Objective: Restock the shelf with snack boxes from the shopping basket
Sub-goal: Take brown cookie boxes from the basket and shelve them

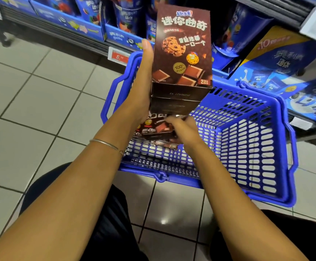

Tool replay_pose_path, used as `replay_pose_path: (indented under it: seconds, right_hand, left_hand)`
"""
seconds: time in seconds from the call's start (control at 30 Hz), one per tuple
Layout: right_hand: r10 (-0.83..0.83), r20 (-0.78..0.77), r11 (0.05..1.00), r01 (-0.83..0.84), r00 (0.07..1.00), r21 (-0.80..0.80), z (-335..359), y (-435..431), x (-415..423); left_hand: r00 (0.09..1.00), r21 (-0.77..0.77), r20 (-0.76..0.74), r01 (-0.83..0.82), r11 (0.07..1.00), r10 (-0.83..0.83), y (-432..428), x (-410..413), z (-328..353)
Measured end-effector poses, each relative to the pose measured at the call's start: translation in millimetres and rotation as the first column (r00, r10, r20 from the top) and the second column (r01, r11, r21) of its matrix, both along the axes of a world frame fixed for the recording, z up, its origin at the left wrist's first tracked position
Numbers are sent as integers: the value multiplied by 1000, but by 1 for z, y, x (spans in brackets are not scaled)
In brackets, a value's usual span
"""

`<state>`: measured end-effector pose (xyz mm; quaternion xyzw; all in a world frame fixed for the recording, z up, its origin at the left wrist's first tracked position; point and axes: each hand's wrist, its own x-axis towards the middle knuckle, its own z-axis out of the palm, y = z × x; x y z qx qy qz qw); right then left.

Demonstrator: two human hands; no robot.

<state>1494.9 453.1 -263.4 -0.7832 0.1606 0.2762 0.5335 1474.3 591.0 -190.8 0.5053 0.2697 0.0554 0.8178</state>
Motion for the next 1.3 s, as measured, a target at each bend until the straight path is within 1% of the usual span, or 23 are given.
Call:
replay_pose_path:
  seconds: [0.1, 0.2, 0.33, 0.37, 0.4, 0.47, 0.5, 0.53, 0.6, 0.73, 0.87, 0.93, 1.0, 1.07, 1.2, 1.3]
  right_hand:
    - [-124, 44, 988, 119, 991, 99, 23, -33, 11]
    - [-181, 155, 978, 162, 971, 131, 51, -60, 22]
    - [-261, 326, 954, 191, 909, 230, 89, -81, 31]
    - [-297, 331, 940, 212, 895, 268, 99, -82, 32]
    - [-345, 309, 911, 236, 886, 339, 108, -84, 33]
    - [-424, 214, 801, 254, 880, 541, 127, -82, 32]
    - [-427, 176, 752, 240, 887, 614, 137, -80, 32]
    - [-406, 160, 729, 213, 900, 651, 146, -78, 31]
    - [-312, 171, 749, 131, 934, 650, 159, -71, 28]
    - [-105, 260, 865, -42, 960, 501, 167, -49, 23]
    - [-35, 303, 905, -99, 952, 414, 163, -33, 17]
    - [-32, 267, 886, -97, 963, 453, 159, -30, 15]
    - [-53, 178, 835, -54, 983, 548, 157, -30, 13]
    - [-59, 124, 792, -29, 991, 610, 157, -30, 13]
    - [-41, 98, 777, -30, 994, 629, 150, -37, 15]
    - [-4, 78, 786, -45, 997, 617, 148, -41, 19]
  left_hand:
    - [1000, -34, -8, -8, 999, 8, 0, 1, 1]
    - [1000, -68, 20, -1, 998, 2, -3, 1, 2]
    - [995, -102, 82, 58, 993, -49, -6, -3, 2]
    - [994, -110, 93, 66, 992, -56, -6, -4, 3]
    - [993, -100, 97, 75, 992, -65, -5, -4, 3]
    - [993, -60, 93, 77, 995, -71, -4, -4, 4]
    - [992, -45, 93, 86, 995, -82, -4, -3, 6]
    - [991, -32, 93, 94, 995, -91, -3, -1, 5]
    - [993, 10, 88, 76, 997, -77, -4, -1, 5]
    - [990, 42, 99, 97, 994, -101, -7, -2, 7]
    - [989, 38, 102, 106, 994, -110, -6, -3, 12]
    - [988, 58, 95, 117, 991, -122, -6, -3, 14]
    - [989, 82, 75, 120, 989, -127, -7, 0, 14]
    - [990, 102, 49, 128, 987, -133, -10, 3, 14]
    - [987, 117, 8, 160, 980, -162, -17, 13, 12]
    - [991, 133, -15, 134, 982, -133, -21, 14, 9]
